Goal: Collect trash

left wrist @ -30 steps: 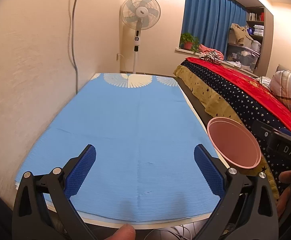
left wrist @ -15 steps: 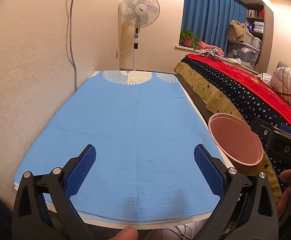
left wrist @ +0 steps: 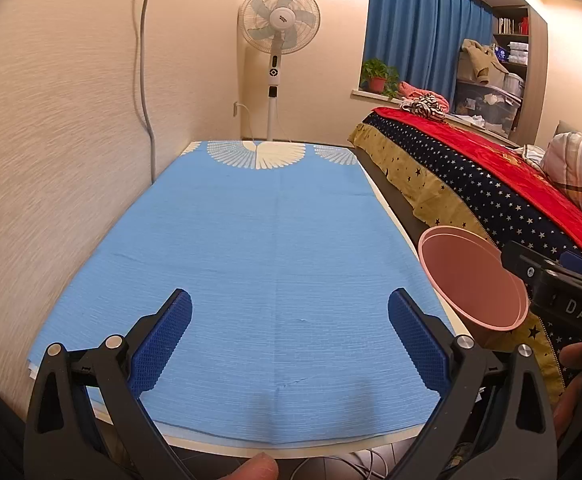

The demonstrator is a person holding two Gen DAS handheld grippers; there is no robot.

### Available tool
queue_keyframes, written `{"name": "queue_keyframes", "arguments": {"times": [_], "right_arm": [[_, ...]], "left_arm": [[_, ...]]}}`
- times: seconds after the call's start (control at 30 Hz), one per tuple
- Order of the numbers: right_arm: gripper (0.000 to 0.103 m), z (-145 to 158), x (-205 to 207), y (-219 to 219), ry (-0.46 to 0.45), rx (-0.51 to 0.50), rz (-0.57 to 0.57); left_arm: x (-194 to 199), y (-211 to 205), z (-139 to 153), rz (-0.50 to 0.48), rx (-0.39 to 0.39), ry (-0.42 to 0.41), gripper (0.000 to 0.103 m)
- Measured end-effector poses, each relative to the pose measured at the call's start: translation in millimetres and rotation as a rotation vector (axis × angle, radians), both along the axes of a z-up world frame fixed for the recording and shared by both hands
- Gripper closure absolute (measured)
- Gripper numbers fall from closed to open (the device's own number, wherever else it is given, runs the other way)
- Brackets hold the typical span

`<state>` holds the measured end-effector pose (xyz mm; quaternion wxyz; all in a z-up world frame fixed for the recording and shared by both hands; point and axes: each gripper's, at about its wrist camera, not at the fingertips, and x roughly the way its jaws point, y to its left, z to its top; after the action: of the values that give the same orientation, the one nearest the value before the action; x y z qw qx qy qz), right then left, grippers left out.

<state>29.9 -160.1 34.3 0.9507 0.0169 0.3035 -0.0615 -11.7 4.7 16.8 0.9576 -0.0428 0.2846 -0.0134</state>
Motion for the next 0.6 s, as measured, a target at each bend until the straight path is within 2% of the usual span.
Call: {"name": "queue_keyframes", "arguments": {"times": [0.6], "right_arm": [[0.005, -1.2, -0.4, -0.3, 0.005, -0.011, 0.007]], "left_arm": [[1.1, 0.4, 0.3, 0.003, -0.001, 0.001, 0.008]]}}
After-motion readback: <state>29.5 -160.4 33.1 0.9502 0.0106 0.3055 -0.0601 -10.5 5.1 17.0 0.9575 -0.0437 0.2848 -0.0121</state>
